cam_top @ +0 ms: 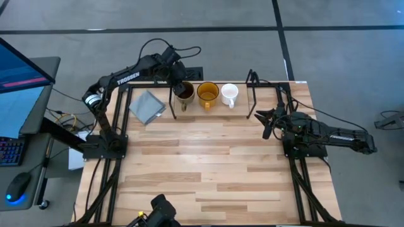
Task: Stack small to large cups/mugs on shelf
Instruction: Put the brown mug on the shelf, then return to Home Position
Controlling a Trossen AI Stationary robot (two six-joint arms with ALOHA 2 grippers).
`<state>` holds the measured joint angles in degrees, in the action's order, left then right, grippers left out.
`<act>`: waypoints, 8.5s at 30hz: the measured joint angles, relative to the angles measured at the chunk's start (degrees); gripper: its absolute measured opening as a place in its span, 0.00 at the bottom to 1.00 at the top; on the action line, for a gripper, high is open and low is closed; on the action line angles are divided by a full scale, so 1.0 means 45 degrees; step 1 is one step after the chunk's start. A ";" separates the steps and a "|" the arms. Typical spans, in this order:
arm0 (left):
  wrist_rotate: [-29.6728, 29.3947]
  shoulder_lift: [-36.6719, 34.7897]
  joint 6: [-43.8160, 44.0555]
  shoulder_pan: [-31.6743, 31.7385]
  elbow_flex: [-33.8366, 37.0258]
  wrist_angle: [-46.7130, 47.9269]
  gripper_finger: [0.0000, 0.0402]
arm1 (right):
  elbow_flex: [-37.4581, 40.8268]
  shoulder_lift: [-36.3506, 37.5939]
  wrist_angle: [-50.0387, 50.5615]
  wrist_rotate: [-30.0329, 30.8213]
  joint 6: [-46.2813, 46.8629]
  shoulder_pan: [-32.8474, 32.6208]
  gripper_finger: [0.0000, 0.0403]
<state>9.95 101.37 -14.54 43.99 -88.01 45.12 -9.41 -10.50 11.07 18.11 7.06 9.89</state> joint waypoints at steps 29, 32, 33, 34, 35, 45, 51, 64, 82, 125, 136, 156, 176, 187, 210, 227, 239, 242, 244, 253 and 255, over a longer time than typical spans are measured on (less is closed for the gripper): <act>-0.0179 0.0004 0.0584 -0.0117 0.0000 0.0160 0.03 | 0.0000 0.0000 0.0010 0.0000 -0.0032 0.0000 0.28; -0.0208 0.0004 0.0634 -0.0118 0.0000 0.0285 0.03 | 0.0000 0.0001 0.0010 0.0000 -0.0032 0.0002 0.28; -0.0208 0.0004 0.0634 -0.0123 0.0000 0.0321 0.03 | 0.0000 0.0004 0.0010 0.0000 -0.0032 0.0001 0.28; -0.0203 0.0004 0.0633 -0.0135 0.0000 0.0341 0.03 | 0.0000 0.0002 0.0010 0.0000 -0.0032 0.0001 0.28; -0.0204 0.0004 0.0629 -0.0155 0.0000 0.0340 0.03 | 0.0000 0.0003 0.0010 0.0000 -0.0032 0.0000 0.28; -0.0287 0.0510 0.0620 -0.0465 -0.0049 0.0264 0.03 | 0.0000 0.0005 0.0010 0.0005 -0.0012 0.0005 0.28; -0.0169 0.0766 0.0846 -0.0559 -0.0073 -0.0181 0.03 | 0.0000 0.0000 0.0006 0.0001 0.0002 0.0005 0.28; -0.0676 0.0865 0.0848 -0.0461 -0.0510 0.0378 0.06 | 0.0000 0.0005 0.0010 0.0000 -0.0013 0.0005 0.28; -0.0650 0.0864 0.0854 -0.0535 -0.0476 0.0322 0.26 | 0.0000 0.0005 0.0015 0.0000 -0.0032 0.0005 0.28; -0.0791 0.0878 0.0484 -0.0603 -0.1081 0.0603 0.55 | 0.0000 0.0005 0.0024 -0.0005 -0.0026 0.0002 0.28; -0.0503 0.0876 0.0595 -0.0213 -0.3977 0.2938 0.55 | 0.0000 0.0005 0.0019 -0.0005 -0.0008 0.0003 0.28; 0.0764 -0.8305 0.1774 -0.1056 -0.0359 -0.0549 0.55 | 0.0000 0.0005 -0.4371 -0.0049 -0.1881 0.0005 0.28; -0.1684 -1.9157 0.4753 -0.1579 1.4668 -0.8571 0.55 | 0.0000 0.0005 -0.3561 -0.5110 -0.1320 0.4862 0.28; -0.2402 -2.1530 0.5378 -0.1579 1.6051 -0.7917 0.55 | 0.0339 0.0073 -0.3302 -0.6965 -0.0549 0.6764 0.28; -0.2933 -2.2475 0.6110 -0.1579 1.6956 -0.6610 0.55 | 0.2001 0.1875 -0.5121 -0.6677 0.0021 0.6751 0.28; -0.2714 -2.2484 0.7019 -0.1583 1.8753 -0.8567 0.55 | 0.2001 0.1875 -0.4736 -0.6674 0.0232 0.6751 0.28; -0.2709 -2.2203 0.7308 -0.1579 1.8734 -0.8368 0.55 | 0.2006 0.1875 -0.3670 -0.6669 0.0385 0.6751 0.28; -0.2704 -2.2164 0.7391 -0.1579 1.8734 -0.8353 0.55 | 0.2006 0.1873 -0.3360 -0.6669 0.0381 0.6751 0.28; -0.2702 -2.2164 0.7400 -0.1579 1.8734 -0.8348 0.55 | 0.2006 0.1875 -0.3122 -0.6669 0.0376 0.6751 0.28; -0.2635 -2.2164 0.7402 -0.1579 1.8734 -0.8311 0.55 | 0.2006 0.1836 -0.3007 -0.6669 0.0342 0.6748 0.28; -0.2502 -2.2164 0.7290 -0.1579 1.8734 -0.8300 0.55 | 0.2006 0.1836 -0.3007 -0.6669 0.0342 0.6747 0.28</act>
<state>-1.31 1.63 18.27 36.88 -3.70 7.77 -0.38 -2.24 -2.46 -11.90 8.60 40.25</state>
